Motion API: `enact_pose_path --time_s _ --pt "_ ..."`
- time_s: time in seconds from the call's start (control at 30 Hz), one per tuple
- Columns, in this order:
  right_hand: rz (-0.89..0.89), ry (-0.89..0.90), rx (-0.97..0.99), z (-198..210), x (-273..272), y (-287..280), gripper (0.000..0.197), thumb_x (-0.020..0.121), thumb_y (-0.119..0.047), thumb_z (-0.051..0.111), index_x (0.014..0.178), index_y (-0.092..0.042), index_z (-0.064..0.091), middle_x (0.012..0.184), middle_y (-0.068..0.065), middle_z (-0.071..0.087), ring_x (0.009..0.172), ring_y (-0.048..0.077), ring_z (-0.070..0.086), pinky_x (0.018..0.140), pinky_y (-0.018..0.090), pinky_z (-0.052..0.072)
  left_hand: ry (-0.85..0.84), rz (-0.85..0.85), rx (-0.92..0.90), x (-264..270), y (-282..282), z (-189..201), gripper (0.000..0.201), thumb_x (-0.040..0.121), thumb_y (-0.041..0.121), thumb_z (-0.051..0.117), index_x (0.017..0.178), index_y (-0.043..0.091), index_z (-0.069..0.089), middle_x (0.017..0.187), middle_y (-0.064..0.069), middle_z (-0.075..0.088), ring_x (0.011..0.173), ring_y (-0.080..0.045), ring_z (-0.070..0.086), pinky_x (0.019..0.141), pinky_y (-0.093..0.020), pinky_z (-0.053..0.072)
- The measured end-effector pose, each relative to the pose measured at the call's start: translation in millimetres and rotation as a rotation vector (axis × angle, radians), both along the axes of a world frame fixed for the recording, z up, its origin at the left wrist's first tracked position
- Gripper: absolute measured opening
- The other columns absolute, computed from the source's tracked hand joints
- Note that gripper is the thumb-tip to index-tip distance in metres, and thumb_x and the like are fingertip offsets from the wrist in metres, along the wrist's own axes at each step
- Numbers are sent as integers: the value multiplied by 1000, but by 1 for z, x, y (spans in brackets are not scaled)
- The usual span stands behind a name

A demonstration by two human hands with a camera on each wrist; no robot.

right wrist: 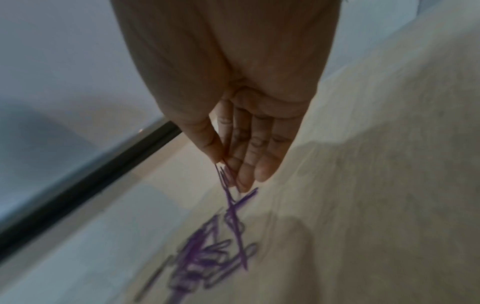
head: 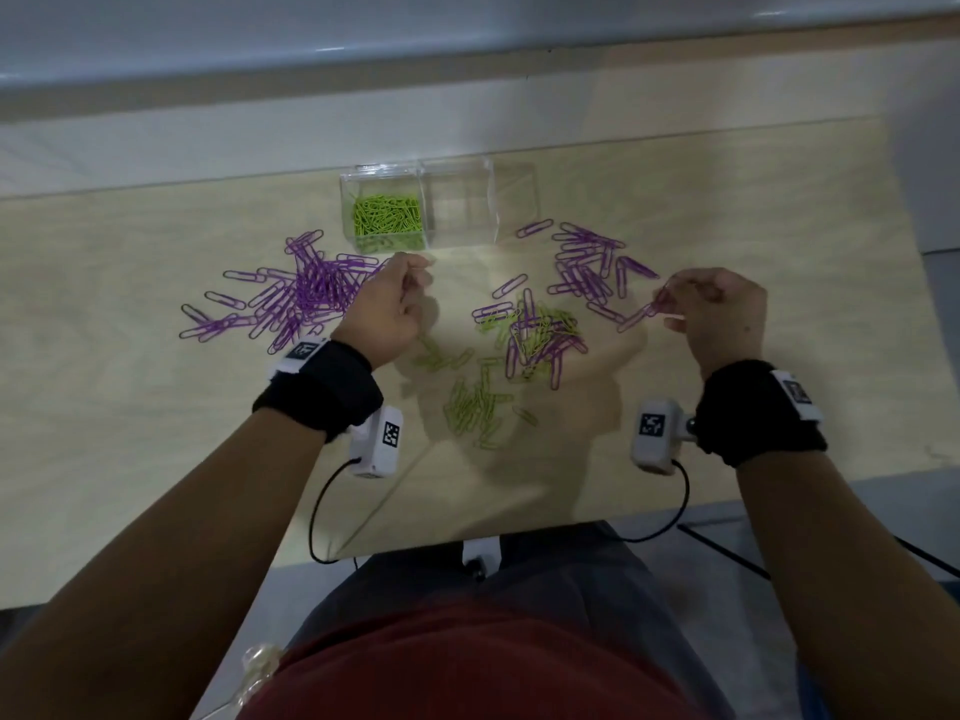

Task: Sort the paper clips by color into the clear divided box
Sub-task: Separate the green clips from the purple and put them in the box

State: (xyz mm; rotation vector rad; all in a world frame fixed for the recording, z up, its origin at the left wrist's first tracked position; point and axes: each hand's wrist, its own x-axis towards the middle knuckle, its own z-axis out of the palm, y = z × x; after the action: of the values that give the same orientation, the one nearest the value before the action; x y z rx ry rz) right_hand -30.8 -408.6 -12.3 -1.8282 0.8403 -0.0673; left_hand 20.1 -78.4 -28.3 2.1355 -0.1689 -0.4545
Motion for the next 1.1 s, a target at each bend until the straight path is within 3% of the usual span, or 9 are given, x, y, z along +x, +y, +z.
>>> enact_pose_path --time_s 0.07,0.17,0.33,0.5,0.7,0.8,0.9,1.0,1.1 --pt "176 121 -282 -9 -2 -5 9 83 -21 64 86 -16 71 88 12 72 84 26 68 76 38 56 -47 -41 92 2 3 -1 51 79 -12 41 126 7 50 119 -3 56 109 -9 53 95 -15 37" --pt "424 107 -596 -15 0 9 15 85 -18 61 97 -12 68 106 15 63 91 34 63 78 40 53 -232 -90 214 -2 -7 0 45 77 -7 47 119 7 58 122 -10 58 113 -24 52 95 -19 35" --pt "831 -12 -649 -18 35 69 19 80 -17 55 92 -18 70 96 8 63 91 33 59 80 43 49 -217 -237 305 -13 -48 -8 23 80 9 62 103 9 64 106 -12 57 101 -32 49 90 -36 42" --pt "1078 83 -658 -21 71 104 23 85 -15 63 108 -18 65 120 7 53 112 30 48 96 44 41 -136 -171 284 -12 -61 -20 22 68 13 74 82 8 57 90 -10 55 83 -28 54 73 -38 48" --pt "1146 154 -664 -25 84 107 8 83 -15 67 85 -12 61 107 7 50 102 27 50 81 37 46 -292 -208 168 -29 -43 -27 9 69 0 69 73 6 63 89 -11 55 83 -21 53 73 -30 48" --pt "986 109 -618 -23 88 95 7 88 -15 61 90 -9 61 108 10 56 98 28 55 83 40 48 -341 -193 119 -41 -27 -27 7 70 5 74 74 6 68 89 -9 58 81 -15 52 72 -19 41" --pt "835 62 -576 -24 85 80 12 88 -10 57 100 -8 61 108 13 55 96 28 56 85 39 48 -300 -265 115 -44 -10 -27 10 71 17 74 79 11 71 90 -4 62 82 -14 56 72 -23 47" --pt "917 15 -584 -23 74 72 22 84 2 51 96 -11 64 106 11 52 96 28 56 81 40 50 -280 -356 104 -44 -5 -21 16 71 17 75 84 9 73 93 -5 63 86 -8 53 77 -23 47" --pt "1107 -9 -622 -23 62 76 30 78 7 51 91 -15 68 97 7 49 91 27 52 76 40 49 -332 -292 97 -39 -16 -15 10 79 7 69 87 2 70 93 -10 64 85 -8 51 80 -5 35"
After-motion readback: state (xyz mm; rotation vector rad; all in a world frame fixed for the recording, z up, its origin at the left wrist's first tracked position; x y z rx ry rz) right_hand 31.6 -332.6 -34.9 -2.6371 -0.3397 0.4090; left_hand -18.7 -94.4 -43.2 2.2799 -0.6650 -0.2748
